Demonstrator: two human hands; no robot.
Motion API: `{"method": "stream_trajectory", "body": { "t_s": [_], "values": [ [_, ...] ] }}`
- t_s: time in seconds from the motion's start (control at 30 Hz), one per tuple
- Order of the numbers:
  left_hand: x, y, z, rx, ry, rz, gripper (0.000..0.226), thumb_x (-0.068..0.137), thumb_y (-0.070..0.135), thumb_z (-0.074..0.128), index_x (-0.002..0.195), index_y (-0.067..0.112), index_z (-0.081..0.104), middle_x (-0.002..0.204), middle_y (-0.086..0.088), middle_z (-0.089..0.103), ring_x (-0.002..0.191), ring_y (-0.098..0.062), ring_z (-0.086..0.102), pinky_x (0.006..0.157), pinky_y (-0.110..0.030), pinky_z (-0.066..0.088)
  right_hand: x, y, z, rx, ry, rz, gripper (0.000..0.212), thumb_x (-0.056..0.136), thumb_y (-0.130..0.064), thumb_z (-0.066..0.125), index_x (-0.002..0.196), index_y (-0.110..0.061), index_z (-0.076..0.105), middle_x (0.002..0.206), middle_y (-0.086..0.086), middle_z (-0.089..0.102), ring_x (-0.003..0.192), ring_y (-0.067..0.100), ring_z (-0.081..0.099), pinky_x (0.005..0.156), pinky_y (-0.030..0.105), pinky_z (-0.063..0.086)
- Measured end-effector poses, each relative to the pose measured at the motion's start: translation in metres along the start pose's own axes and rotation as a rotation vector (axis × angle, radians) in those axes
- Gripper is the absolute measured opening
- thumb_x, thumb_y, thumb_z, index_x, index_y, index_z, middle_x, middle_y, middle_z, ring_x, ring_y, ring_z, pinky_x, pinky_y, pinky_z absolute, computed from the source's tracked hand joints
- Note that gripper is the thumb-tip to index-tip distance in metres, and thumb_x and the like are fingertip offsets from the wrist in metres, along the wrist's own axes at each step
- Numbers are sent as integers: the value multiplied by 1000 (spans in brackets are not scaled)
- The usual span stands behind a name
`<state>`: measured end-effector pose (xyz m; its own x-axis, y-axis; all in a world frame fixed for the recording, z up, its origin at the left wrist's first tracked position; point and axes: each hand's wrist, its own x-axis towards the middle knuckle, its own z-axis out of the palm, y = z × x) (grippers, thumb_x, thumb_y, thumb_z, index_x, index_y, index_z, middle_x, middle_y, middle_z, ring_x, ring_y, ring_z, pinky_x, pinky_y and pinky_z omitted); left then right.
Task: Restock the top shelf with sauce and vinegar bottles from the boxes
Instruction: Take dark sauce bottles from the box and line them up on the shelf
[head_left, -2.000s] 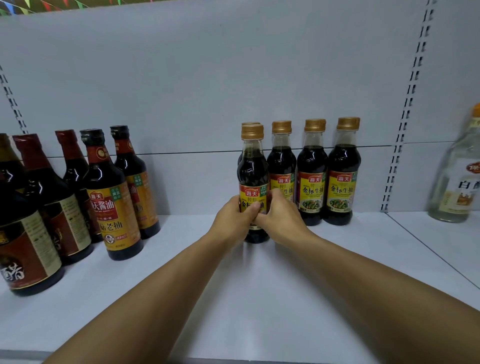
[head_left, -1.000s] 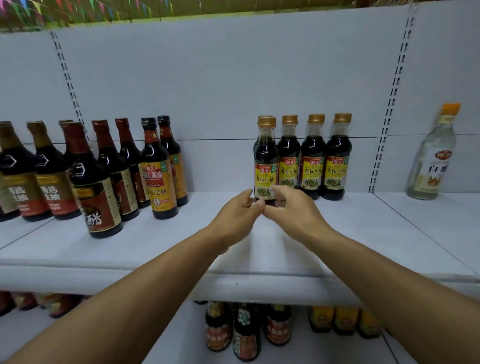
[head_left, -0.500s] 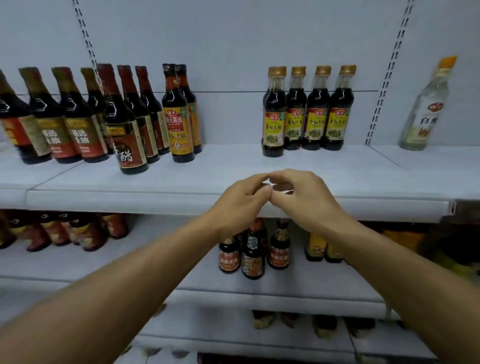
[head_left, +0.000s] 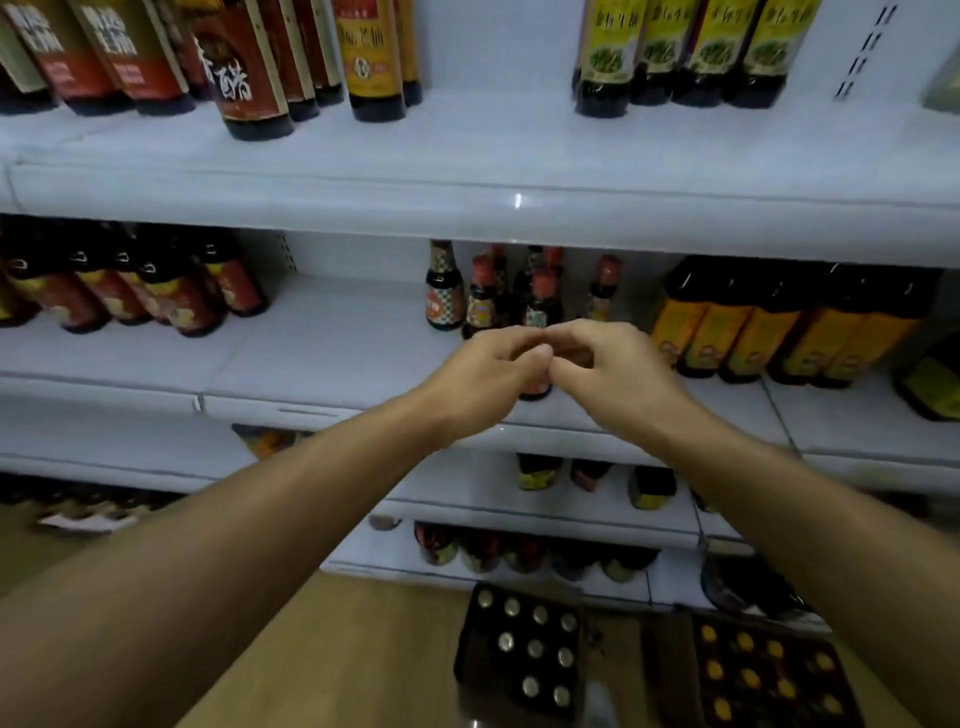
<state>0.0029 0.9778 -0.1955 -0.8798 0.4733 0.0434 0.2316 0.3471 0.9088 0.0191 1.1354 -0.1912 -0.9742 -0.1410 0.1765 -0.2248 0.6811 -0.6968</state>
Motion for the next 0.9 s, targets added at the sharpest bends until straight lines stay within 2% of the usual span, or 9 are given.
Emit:
{"method": "stream_trajectory", "body": {
  "t_s": [0.1,0.2,0.27,0.37,0.5,0.7,0.77,0.83,0.9],
  "values": [
    [-6,-29,12,-6,-4,-66,31,104,18,43,128,20,61,110,17,64,98,15,57,81,-3,44,-8,19,24,24,-63,38,27,94,-19,59,119,-22,68,109,-6,70,100,9,64,88,35,55],
    [-8,-64,25,-18,-20,-163,31,103,24,43,128,23,62,119,12,65,111,0,58,94,-18,46,-12,41,50,7,-130,93,26,96,-20,58,119,-22,68,110,-5,70,99,8,63,83,27,53],
    [-12,-81,33,-24,-32,-195,31,104,23,43,128,20,62,124,7,64,114,-6,58,96,-22,46,-16,55,65,27,-165,138,25,95,-22,58,118,-22,68,110,-4,70,98,10,63,85,31,54],
    [-18,-112,49,-45,-60,-248,30,104,20,42,126,20,64,122,7,64,108,-2,58,94,-16,45,-22,85,95,33,-229,188,22,93,-25,59,111,-19,70,102,-3,71,93,12,65,84,41,56],
    [-23,-165,75,-67,-56,-364,32,98,34,47,123,25,66,123,1,67,114,-16,62,103,-37,47,-33,125,136,36,-311,272,22,93,-25,58,104,-9,70,97,8,72,90,19,67,81,46,55],
    [-31,-233,112,-131,-98,-499,28,104,19,44,123,22,63,116,10,63,109,-2,57,84,-1,40,-45,174,187,65,-443,351,20,95,-21,59,108,-10,70,107,7,71,100,19,65,90,41,51],
    [-33,-256,124,-165,-78,-538,27,103,15,44,123,18,63,112,10,62,106,2,58,81,-2,41,-49,192,207,73,-473,347,21,96,-20,59,106,-6,70,105,10,71,98,22,65,88,42,51],
    [-38,-279,136,-208,-63,-570,28,103,7,42,124,5,60,103,6,62,87,14,62,74,-2,41,-54,210,229,65,-496,357,24,97,-23,59,102,-3,70,100,12,72,94,23,66,85,44,51],
    [-44,-309,149,-191,-60,-588,28,103,5,42,123,-3,59,110,-1,64,85,12,63,74,-4,43,-59,231,255,55,-528,396,25,97,-22,58,99,0,68,96,16,70,90,27,67,81,45,52]
  ]
}}
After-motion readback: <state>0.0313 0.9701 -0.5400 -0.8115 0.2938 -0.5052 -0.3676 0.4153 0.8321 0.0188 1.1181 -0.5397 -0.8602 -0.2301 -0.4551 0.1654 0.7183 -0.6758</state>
